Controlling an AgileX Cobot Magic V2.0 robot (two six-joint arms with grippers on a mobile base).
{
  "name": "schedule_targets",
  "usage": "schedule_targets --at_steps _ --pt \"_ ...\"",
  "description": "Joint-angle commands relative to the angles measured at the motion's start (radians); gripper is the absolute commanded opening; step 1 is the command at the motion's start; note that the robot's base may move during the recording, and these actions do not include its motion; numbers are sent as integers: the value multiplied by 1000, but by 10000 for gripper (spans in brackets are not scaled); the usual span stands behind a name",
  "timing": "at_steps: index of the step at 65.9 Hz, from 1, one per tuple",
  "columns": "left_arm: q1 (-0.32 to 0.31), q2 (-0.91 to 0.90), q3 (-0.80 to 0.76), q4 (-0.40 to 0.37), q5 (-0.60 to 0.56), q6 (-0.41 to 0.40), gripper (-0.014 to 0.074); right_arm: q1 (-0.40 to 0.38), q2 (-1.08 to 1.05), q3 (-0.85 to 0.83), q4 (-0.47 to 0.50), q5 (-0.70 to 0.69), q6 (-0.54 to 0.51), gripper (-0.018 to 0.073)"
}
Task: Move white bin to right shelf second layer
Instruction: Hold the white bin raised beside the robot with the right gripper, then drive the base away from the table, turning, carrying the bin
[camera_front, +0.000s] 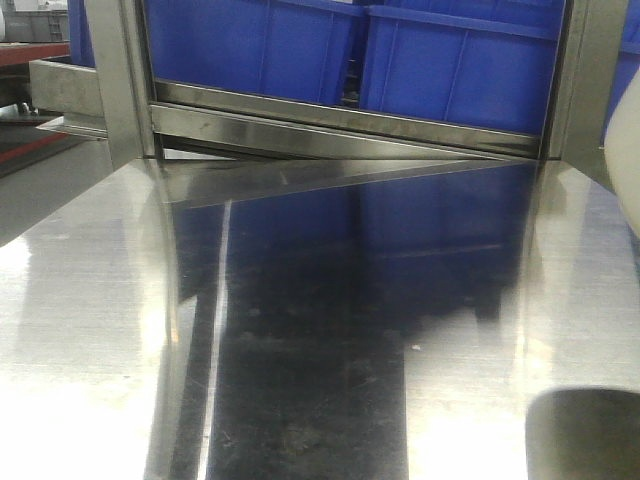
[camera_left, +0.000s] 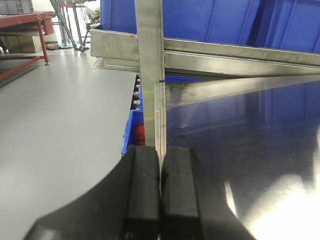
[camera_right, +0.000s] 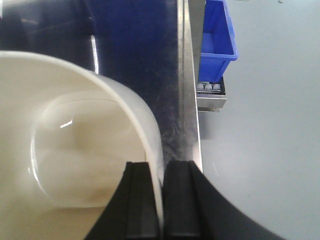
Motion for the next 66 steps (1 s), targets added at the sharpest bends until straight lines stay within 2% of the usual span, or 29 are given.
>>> schedule_targets --at_steps 1,66 --pt "-4 -15 37 0 -87 -5 85 -5 -4 -32 13 -79 5 48" --pt "-4 -15 37 0 -87 -5 85 -5 -4 -32 13 -79 5 48"
